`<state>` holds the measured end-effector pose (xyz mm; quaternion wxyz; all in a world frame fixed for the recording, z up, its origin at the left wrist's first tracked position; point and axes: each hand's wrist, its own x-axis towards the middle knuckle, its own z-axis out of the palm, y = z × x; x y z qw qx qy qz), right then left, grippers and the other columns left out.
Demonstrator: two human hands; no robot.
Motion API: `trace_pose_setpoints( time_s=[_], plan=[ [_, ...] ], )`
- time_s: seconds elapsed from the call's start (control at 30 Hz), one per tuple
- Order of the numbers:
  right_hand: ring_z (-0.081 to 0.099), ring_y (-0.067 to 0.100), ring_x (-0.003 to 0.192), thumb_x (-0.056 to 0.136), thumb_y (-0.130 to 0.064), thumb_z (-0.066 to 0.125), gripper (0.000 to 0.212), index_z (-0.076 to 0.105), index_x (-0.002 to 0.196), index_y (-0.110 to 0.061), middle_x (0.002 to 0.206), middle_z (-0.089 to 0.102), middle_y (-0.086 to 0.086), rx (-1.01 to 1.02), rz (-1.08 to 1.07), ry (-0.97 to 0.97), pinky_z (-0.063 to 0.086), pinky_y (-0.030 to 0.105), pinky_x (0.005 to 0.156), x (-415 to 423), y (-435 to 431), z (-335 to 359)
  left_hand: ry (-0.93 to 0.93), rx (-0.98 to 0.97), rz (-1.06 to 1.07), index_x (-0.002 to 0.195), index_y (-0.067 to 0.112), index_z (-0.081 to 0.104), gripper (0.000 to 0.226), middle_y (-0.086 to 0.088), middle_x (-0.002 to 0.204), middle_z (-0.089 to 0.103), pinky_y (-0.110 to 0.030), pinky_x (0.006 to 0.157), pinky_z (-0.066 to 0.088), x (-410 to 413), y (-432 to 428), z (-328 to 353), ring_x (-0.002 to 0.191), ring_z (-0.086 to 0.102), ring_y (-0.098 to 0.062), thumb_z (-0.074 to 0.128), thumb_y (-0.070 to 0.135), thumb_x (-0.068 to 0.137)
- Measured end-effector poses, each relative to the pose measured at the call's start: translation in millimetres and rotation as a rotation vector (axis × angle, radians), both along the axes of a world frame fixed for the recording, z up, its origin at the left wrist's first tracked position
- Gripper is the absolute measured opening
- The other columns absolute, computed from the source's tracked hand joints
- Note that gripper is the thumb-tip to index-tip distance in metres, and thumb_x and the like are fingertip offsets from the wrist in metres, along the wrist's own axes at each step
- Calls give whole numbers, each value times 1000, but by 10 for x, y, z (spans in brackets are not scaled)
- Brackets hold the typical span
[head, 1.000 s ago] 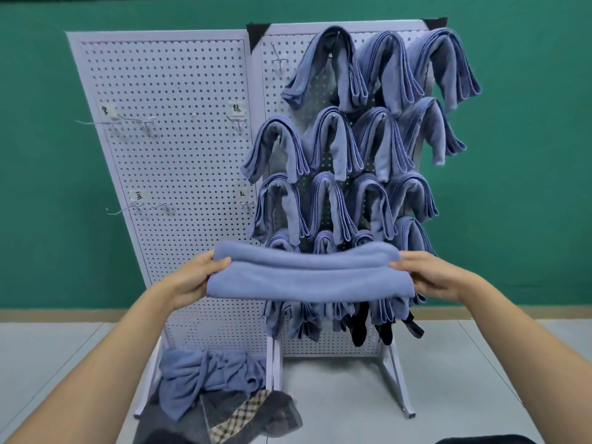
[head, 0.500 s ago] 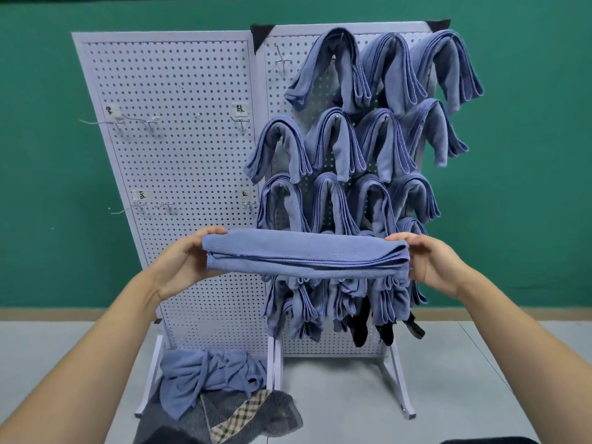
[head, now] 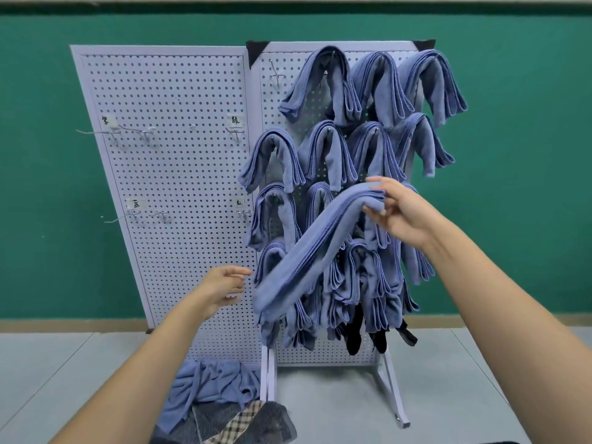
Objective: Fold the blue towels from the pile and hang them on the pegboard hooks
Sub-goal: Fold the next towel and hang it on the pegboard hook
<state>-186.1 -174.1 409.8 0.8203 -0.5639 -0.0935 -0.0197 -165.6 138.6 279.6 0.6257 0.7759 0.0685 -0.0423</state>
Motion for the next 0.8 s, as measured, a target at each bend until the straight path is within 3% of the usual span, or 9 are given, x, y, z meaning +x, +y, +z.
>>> trace_pose_setpoints(
  time_s=[0.17, 0.27, 0.37, 0.43, 0.53, 0.63, 0.73, 0.8],
  plan=[
    [68, 16, 60, 93, -2, 55, 10, 49, 99, -6, 90, 60, 14, -152, -22, -1, 57, 26, 55, 7, 440, 155, -325, -13, -91, 116, 19, 61, 30, -2, 118, 62, -24, 85, 52, -207, -589, 205, 106, 61, -18, 67, 12, 87],
    [66, 18, 65, 93, -2, 56, 10, 48, 96, -6, 92, 57, 12, -185, -67, -29, 57, 26, 53, -6, 571, 88, -365, 84, -250, 136, 27, 41, 72, 7, 133, 51, -35, 100, 47, -326, -989, 272, 117, 55, -13, 76, 45, 76],
    [67, 16, 64, 94, -4, 56, 9, 48, 97, -6, 95, 57, 14, -118, -83, -46, 56, 25, 54, -50, 570, 118, -414, 163, -242, 148, 27, 18, 94, 18, 137, 31, -28, 106, 34, -427, -1312, 294, 126, 35, -3, 76, 45, 76],
    [67, 13, 59, 95, -5, 54, 6, 49, 99, -4, 91, 58, 14, -44, -104, -61, 55, 23, 54, -76, 505, 153, -518, 201, -145, 147, 25, 21, 82, 18, 135, 32, -24, 101, 38, -411, -1414, 265, 125, 37, -4, 72, 27, 84],
    [62, 7, 49, 96, -7, 51, 10, 50, 106, -4, 83, 59, 11, 88, -154, -75, 53, 21, 52, -109, 294, 198, -657, 152, 21, 127, 19, 46, 48, 11, 113, 57, -17, 72, 47, -335, -1337, 280, 100, 59, -13, 59, 0, 85],
    [53, 8, 46, 97, -8, 47, 8, 52, 100, -4, 75, 56, 7, 87, -228, -39, 49, 19, 45, -121, -6, 100, -720, 108, 112, 102, 22, 60, 34, 11, 93, 64, -25, 73, 53, -307, -1122, 466, 86, 61, -12, 56, -5, 82],
    [51, 13, 59, 96, -13, 51, 13, 55, 105, -5, 83, 56, 8, -289, -290, 91, 49, 22, 45, -97, -180, -239, -752, 165, 144, 94, 21, 67, 26, 11, 85, 67, -15, 68, 48, -271, -930, 720, 76, 60, -3, 60, -1, 81],
    [51, 16, 69, 91, -14, 56, 23, 54, 114, -9, 90, 55, 7, -666, -377, 105, 52, 29, 60, -63, -182, -475, -776, 249, 157, 90, 19, 67, 21, 10, 80, 66, -6, 60, 43, -250, -869, 886, 68, 56, 1, 64, 2, 79]
  ],
)
